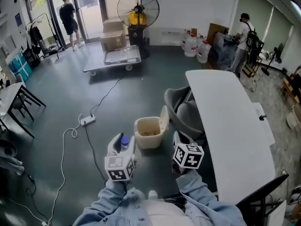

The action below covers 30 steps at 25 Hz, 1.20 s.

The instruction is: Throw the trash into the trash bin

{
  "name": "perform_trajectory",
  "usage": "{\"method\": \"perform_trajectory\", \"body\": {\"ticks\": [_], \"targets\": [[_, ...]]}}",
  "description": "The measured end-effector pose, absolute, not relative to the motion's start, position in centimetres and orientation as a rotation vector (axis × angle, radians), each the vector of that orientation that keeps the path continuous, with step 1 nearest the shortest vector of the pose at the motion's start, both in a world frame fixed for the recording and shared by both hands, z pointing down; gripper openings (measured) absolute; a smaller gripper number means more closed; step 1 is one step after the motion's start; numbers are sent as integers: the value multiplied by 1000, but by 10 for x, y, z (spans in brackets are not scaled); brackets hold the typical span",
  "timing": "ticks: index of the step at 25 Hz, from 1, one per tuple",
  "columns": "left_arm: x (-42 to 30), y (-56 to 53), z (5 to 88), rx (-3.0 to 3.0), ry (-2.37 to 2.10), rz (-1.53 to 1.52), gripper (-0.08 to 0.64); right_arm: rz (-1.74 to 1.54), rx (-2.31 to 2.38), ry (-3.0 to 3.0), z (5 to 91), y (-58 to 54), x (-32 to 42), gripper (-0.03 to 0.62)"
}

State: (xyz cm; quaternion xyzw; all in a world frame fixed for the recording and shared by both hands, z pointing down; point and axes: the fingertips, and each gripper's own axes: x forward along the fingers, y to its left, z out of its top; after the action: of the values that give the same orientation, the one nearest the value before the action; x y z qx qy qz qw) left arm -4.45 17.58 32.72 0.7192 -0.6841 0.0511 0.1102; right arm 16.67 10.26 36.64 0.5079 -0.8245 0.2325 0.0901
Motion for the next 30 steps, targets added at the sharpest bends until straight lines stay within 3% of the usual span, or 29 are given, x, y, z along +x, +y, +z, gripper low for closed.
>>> {"method": "perform_trajectory", "body": {"ticks": [14,30], "targets": [[-79,66,339,2140,-1969,105,202,713,1557,-2377,389,15,147,3],[-179,-119,321,2310,-1868,104,202,709,1708,-2346,376,-150,49,3]]}}
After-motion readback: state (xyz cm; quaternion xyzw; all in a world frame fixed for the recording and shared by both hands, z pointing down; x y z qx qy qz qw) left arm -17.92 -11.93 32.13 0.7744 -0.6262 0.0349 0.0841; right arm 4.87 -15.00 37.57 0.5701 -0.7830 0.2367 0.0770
